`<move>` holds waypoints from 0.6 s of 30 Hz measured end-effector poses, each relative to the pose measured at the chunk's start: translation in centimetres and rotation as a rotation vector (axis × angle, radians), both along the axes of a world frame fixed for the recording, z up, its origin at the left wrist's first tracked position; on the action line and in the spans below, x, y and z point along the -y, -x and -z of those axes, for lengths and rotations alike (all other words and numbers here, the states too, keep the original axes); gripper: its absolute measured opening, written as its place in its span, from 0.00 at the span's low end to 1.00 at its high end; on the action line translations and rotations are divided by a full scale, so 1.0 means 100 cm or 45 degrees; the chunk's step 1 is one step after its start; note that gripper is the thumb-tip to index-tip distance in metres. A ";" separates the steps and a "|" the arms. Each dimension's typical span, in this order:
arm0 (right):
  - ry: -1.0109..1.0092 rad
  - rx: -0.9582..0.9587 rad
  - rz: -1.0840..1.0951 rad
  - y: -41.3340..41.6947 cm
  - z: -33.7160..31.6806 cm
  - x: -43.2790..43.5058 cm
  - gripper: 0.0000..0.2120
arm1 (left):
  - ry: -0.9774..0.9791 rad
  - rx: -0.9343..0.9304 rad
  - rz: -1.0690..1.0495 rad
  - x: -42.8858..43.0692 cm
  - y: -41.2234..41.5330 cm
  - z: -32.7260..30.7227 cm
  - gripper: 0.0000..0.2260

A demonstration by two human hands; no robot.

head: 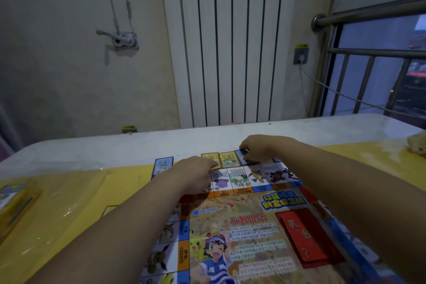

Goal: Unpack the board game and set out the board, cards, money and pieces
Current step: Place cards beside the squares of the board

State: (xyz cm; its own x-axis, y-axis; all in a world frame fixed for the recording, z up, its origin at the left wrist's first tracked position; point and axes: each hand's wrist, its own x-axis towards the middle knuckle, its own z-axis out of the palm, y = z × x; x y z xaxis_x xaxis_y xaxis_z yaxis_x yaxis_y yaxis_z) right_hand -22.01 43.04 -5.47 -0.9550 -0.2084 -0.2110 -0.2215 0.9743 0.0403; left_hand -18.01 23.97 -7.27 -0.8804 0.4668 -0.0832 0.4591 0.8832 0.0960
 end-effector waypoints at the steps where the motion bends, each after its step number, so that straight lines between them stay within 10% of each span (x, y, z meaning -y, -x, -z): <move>1: -0.012 -0.017 -0.013 0.000 0.000 0.000 0.16 | -0.005 -0.001 0.003 0.000 0.000 0.000 0.18; 6: 0.054 -0.070 -0.021 0.002 -0.002 -0.001 0.06 | -0.003 -0.003 0.011 0.001 0.001 0.000 0.18; 18: 0.131 -0.095 0.015 0.004 -0.003 -0.007 0.21 | -0.013 0.013 0.008 0.002 0.002 0.001 0.19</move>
